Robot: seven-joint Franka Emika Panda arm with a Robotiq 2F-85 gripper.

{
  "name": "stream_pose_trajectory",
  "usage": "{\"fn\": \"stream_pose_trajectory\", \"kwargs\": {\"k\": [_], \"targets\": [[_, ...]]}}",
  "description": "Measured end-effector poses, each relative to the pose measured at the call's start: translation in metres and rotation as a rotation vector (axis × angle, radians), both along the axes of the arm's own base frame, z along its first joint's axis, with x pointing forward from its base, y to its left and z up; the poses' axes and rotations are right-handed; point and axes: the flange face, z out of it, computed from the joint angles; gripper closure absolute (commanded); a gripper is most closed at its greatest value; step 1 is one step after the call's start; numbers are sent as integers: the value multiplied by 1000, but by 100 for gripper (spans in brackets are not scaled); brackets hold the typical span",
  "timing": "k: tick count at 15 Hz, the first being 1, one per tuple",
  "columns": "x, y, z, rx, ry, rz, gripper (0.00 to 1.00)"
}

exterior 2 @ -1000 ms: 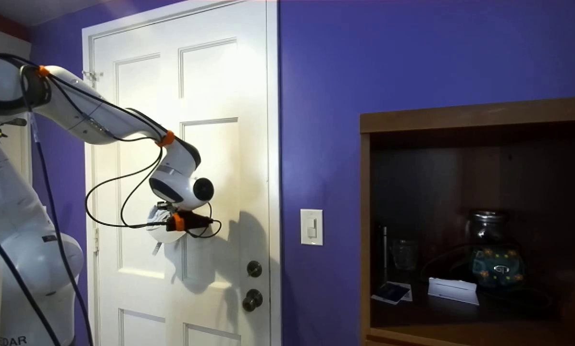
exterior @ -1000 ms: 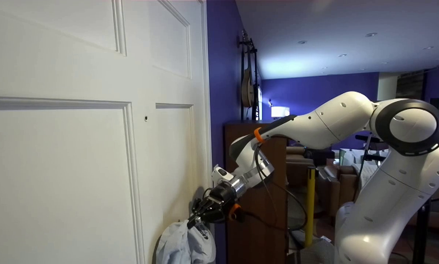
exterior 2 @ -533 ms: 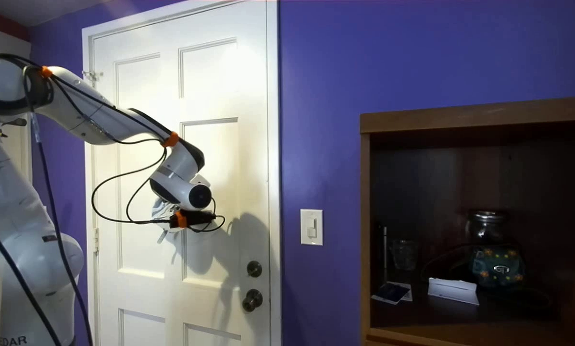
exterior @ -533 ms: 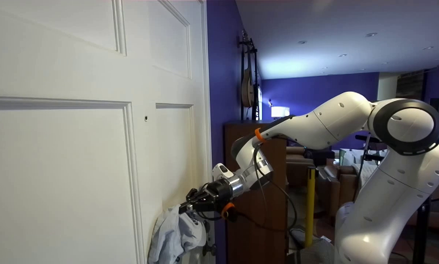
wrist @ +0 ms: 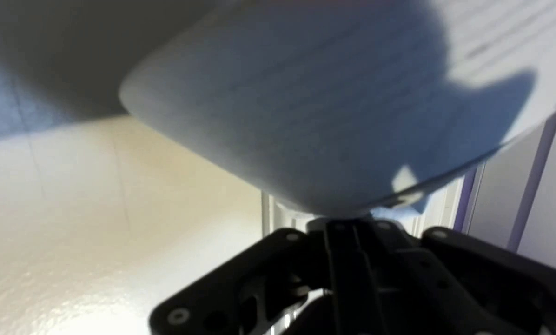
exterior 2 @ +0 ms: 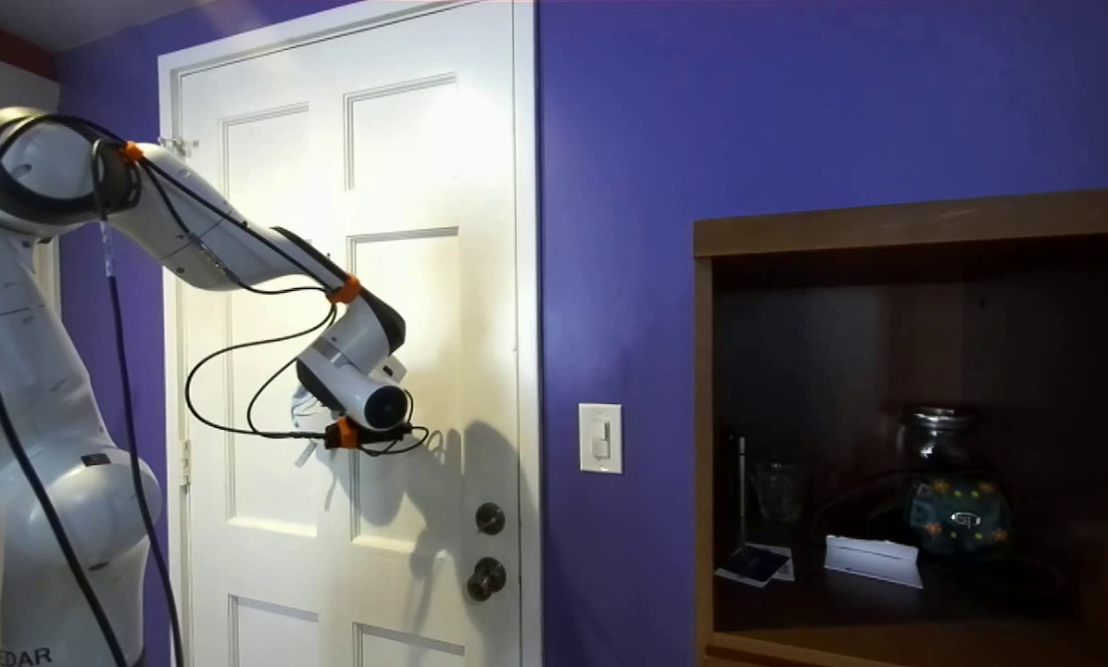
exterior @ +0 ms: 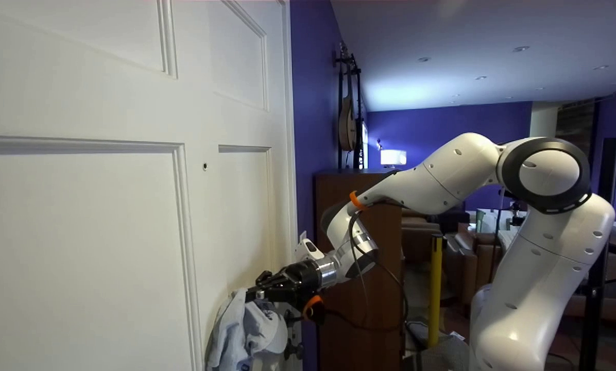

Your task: Remove the white cap from the cabinet top and hang it on the door coat hanging hook

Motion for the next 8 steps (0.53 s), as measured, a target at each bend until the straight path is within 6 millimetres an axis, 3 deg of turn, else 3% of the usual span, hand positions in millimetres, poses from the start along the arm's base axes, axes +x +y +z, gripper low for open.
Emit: {"fn": "stream_pose_trajectory", "kwargs": {"k": [8], "targets": [[5, 2, -29, -20, -30, -4, 99]]}}
